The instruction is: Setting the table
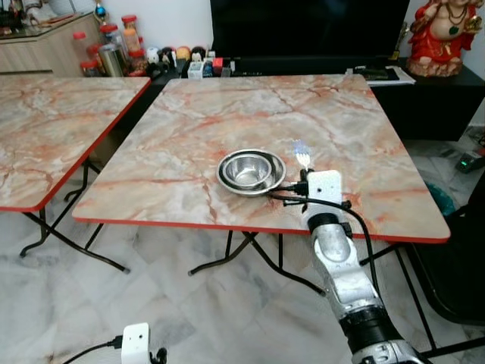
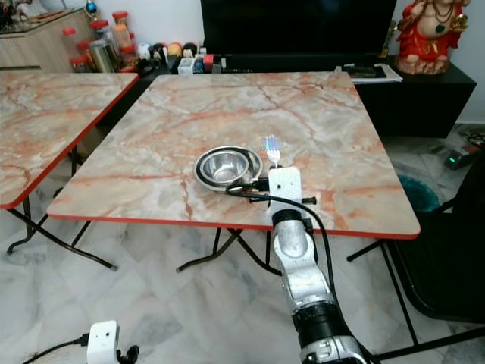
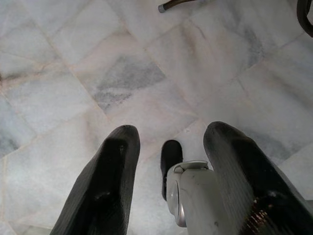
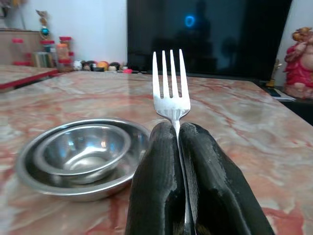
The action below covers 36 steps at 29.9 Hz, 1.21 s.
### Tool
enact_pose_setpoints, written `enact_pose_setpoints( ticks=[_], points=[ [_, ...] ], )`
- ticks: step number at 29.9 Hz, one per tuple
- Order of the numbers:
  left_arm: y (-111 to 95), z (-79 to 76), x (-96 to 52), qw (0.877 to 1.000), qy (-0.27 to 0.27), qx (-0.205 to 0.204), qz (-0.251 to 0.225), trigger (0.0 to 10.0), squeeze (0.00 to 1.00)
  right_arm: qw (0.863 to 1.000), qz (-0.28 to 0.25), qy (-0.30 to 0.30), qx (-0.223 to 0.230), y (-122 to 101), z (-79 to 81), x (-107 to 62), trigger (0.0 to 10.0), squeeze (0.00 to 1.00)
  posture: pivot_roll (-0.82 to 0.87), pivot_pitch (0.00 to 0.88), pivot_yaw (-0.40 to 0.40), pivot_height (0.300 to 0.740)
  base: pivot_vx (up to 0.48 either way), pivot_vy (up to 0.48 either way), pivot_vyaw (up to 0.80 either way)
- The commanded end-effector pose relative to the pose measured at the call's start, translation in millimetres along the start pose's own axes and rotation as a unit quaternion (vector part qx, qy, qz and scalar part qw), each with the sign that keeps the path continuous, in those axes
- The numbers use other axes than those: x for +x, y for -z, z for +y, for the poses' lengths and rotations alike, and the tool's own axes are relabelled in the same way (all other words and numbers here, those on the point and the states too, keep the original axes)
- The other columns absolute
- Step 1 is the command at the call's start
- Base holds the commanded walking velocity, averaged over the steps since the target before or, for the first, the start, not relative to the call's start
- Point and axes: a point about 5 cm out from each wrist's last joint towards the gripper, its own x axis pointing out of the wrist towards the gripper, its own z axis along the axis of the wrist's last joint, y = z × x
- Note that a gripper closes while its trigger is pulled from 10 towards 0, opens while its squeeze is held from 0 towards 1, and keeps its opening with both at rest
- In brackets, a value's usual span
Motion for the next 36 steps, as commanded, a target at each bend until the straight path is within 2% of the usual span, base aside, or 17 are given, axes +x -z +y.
enact_pose_setpoints(
  ticks=[1, 7, 12, 36],
  points=[
    [-1.5, 5.3, -0.1, 1.0, -0.004, -0.002, -0.001, 10.0, 0.0, 1.0, -0.013, -0.002, 0.002, -7.4, 3.5, 2.4, 10.0, 0.0, 0.03, 0.0, 0.056, 0.74, 0.0, 0.0, 0.0],
    [-1.8, 5.1, 0.1, 1.0, -0.004, -0.001, 0.0, 10.0, 0.0, 1.0, 0.005, 0.007, 0.006, -2.7, 1.1, 3.6, 10.0, 0.0, 0.03, 0.0, 0.054, 0.74, 0.13, 0.0, 0.0],
    [-2.1, 5.1, 0.2, 1.0, -0.005, -0.002, -0.001, 10.0, 0.0, 1.0, 0.003, 0.005, 0.008, -3.5, 1.3, 3.9, 10.0, 0.0, 0.03, 0.0, 0.053, 0.74, 0.276, 0.0, -0.54],
    [-0.9, 5.1, -0.1, 1.0, -0.005, -0.002, 0.001, 10.0, 0.0, 1.0, -0.005, 0.002, 0.007, -5.0, 4.4, 3.1, 10.0, 0.0, 0.03, 0.0, 0.055, 0.74, 0.28, 0.0, 0.0]
  ],
)
